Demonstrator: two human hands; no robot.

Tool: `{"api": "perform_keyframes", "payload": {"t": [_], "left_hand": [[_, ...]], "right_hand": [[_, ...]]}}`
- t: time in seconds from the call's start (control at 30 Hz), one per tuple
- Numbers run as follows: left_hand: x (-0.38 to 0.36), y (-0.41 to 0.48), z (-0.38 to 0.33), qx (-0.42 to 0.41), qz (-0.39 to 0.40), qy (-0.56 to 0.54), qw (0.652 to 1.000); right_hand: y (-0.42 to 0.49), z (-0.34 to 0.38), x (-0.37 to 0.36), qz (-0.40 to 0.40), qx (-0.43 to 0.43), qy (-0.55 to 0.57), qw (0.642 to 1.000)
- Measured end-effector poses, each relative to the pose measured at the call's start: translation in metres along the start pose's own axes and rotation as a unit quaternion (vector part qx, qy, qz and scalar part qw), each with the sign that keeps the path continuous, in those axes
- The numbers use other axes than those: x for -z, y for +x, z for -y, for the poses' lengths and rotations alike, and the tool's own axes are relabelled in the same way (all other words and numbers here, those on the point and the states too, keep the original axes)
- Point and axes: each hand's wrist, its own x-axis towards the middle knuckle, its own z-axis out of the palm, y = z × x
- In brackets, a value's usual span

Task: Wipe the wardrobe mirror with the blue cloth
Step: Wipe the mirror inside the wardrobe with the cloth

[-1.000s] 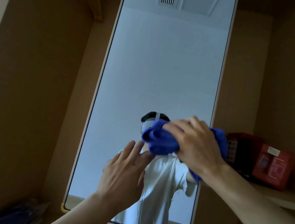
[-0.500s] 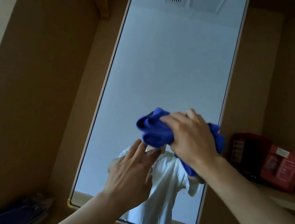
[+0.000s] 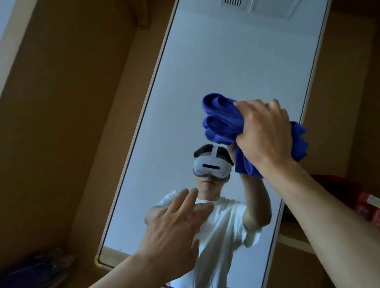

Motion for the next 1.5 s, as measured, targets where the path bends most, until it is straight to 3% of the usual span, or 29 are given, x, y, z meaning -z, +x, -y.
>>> {"api": "perform_keyframes", "payload": {"t": [0.13,0.33,0.47,0.57,0.73,0.97,1.2,1.5], "left_hand": [[-0.001,0.0,-0.001,0.01,0.003,0.004,1.0],[-0.009,-0.001,-0.002,0.017,-0.006,-0.012,1.0],[-0.012,-0.004,-0.005,0.024,0.002,-0.011,1.0],[-0.012,-0.005,-0.004,0.029,0.019,-0.009,0.999],[-0.012,-0.005,-0.006,0.031,0.042,-0.008,0.999],[-0.018,-0.006,-0.007,0.039,0.03,-0.034,0.998],[-0.021,-0.024,0.002,0.013,-0.038,-0.118,0.992],[-0.025,-0.022,-0.001,0.028,-0.003,-0.054,0.998]], "right_hand": [[-0.016,0.016,-0.008,0.007,0.03,-0.016,0.999],[-0.077,0.039,-0.015,0.103,0.18,-0.005,0.978],[-0.076,0.037,-0.01,0.132,0.205,-0.003,0.97],[-0.042,0.028,-0.002,0.109,0.181,-0.03,0.977],[0.017,0.015,0.008,0.036,0.032,-0.03,0.998],[-0.044,0.035,-0.008,0.093,0.118,0.016,0.989],[-0.086,0.031,-0.01,0.139,0.181,0.06,0.972],[-0.05,-0.024,0.017,0.077,0.06,0.056,0.994]]}}
